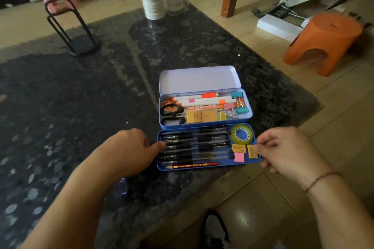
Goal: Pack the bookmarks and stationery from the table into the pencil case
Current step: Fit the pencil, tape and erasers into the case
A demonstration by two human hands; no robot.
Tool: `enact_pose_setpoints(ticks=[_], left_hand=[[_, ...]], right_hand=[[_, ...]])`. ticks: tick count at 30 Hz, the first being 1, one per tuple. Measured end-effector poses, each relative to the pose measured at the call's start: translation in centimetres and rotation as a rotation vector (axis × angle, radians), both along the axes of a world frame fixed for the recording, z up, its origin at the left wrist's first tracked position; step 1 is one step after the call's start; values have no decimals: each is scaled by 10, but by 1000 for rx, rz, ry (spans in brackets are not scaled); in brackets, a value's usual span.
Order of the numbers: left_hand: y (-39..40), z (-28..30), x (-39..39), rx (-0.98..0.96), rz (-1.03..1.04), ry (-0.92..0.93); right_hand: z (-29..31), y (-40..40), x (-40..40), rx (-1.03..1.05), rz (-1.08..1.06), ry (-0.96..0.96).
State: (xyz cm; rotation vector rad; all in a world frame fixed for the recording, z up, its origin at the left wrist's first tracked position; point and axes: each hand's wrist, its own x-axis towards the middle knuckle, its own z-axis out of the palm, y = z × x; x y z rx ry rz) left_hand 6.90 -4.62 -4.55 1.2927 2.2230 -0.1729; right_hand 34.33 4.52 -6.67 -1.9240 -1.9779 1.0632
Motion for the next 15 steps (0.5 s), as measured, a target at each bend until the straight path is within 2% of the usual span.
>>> enact_pose_setpoints(ticks=[2,9,13,15], left_hand=[[0,7,5,-71,-52,-70],[-2,11,-3,-72,-107,-216],[-5,17,-11,12,-91,-255],[-2,19,-12,95,-77,-214]], right_hand=[[0,1,0,2,1,-11],[9,-1,0,20,22,-15],[16,1,0,61,15,46],[18,7,-1,112,-10,81]])
